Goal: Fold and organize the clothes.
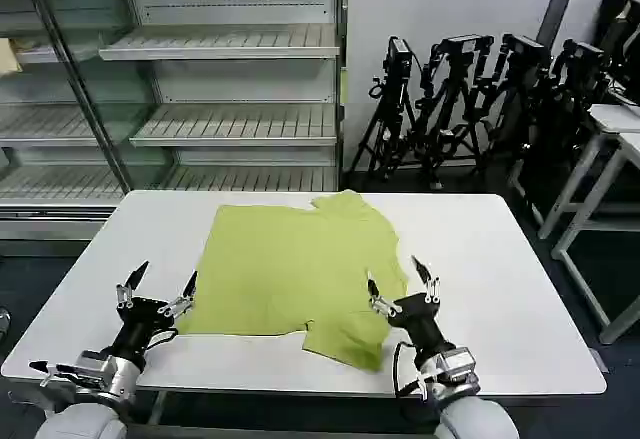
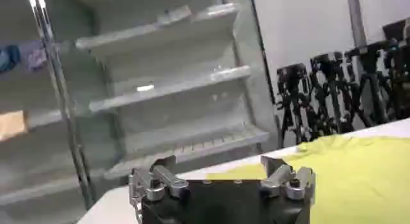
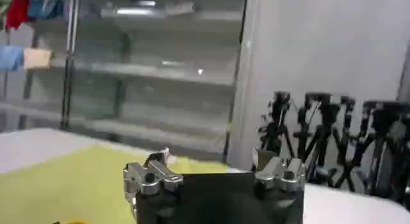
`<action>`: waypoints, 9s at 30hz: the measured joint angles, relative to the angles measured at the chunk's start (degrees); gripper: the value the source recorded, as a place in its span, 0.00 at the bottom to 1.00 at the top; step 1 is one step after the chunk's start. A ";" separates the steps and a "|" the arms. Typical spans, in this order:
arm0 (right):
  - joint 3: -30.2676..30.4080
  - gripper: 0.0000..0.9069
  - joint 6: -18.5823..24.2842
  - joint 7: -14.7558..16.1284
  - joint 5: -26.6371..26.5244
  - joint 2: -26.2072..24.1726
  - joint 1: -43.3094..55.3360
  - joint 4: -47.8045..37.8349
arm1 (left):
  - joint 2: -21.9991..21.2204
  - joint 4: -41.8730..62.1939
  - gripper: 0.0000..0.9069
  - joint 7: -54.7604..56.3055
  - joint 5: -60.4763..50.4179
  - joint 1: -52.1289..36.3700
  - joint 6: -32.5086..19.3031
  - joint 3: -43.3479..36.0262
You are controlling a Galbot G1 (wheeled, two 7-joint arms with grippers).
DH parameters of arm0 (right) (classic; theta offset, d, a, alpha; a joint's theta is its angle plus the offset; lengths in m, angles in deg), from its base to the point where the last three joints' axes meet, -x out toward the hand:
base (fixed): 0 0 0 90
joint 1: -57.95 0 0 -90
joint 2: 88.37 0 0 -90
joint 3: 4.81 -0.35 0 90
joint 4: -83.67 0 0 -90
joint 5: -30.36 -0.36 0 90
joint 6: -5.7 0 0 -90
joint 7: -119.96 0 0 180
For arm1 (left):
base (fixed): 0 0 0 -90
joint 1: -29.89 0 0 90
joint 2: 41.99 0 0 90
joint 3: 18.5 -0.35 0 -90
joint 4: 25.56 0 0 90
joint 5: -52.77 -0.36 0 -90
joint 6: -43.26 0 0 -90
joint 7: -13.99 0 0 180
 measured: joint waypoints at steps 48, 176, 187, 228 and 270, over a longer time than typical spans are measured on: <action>6.45 0.00 -8.70 -6.66 -4.35 2.01 -5.14 -1.05 | 1.72 7.16 0.01 -2.81 10.88 0.63 14.66 0.95; 1.58 0.00 -11.66 -6.10 -13.95 0.03 15.98 -14.59 | 5.04 17.67 0.01 0.15 14.55 -16.72 15.20 -9.56; -2.82 0.00 -9.77 -4.84 -11.12 -1.98 4.61 -6.75 | 2.67 6.29 0.01 1.56 12.55 -4.60 15.21 -6.42; -0.91 1.00 -11.77 -8.05 -11.79 -0.68 11.08 -2.69 | 5.82 -3.03 1.00 -2.52 7.68 0.06 15.14 -0.02; 8.55 1.00 -11.96 -6.96 -16.08 15.56 55.05 -58.16 | 8.10 37.52 1.00 -3.37 13.86 -41.09 15.27 -22.66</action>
